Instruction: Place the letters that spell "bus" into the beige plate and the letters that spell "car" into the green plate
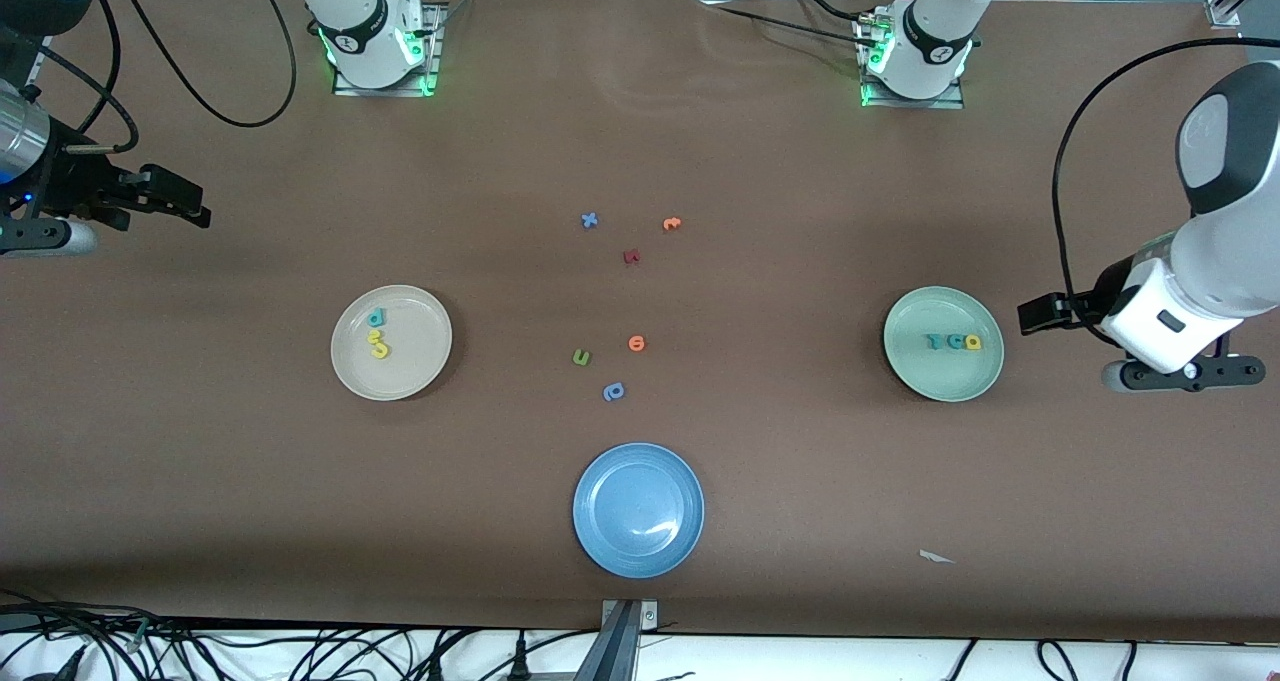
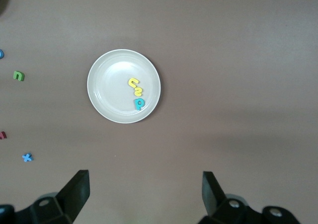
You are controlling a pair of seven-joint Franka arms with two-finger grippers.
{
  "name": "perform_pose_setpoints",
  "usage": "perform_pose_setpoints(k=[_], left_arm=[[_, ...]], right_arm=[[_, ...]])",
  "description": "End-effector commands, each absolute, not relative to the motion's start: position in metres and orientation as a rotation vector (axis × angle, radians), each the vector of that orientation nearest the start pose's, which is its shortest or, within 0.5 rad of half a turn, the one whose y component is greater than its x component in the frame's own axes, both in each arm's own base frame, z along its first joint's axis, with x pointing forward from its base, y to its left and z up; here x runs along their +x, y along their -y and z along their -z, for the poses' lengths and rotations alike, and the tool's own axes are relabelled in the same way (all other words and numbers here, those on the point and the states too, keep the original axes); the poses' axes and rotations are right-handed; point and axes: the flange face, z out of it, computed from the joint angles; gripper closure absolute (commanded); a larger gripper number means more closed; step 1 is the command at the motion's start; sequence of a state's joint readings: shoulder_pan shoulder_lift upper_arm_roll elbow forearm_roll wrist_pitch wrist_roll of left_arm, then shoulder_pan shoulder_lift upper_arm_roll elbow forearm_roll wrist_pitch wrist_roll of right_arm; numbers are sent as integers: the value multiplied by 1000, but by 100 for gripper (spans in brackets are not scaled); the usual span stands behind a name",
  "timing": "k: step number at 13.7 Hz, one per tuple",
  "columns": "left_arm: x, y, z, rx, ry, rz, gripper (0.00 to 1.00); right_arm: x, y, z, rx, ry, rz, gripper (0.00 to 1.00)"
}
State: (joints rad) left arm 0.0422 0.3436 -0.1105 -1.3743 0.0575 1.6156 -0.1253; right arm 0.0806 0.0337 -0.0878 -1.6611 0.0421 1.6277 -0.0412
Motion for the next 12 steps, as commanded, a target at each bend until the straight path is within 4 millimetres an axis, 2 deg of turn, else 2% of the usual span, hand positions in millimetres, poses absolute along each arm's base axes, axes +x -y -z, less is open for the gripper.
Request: perform_pose_setpoints(k=[1,3,6,10,12], left_arm=[[640,28,-530,-3130,29,-153,3],[636,23,-530,-3163,57,-155,6],[638,15,-534,-3164,44,-137,0],[640,16,-526,-3161,39,-164,0],[640,23,-526,-3160,25,-164,0]], right_arm=[[564,-1,-570,-3081,56,-99,0],[563,-1,-571,-3081,56,-94,0],[564,-1,-570,-3081,56,-99,0],[564,-1,-570,-3081,56,-99,0],[564,-1,-570,-3081,53,-96,0]])
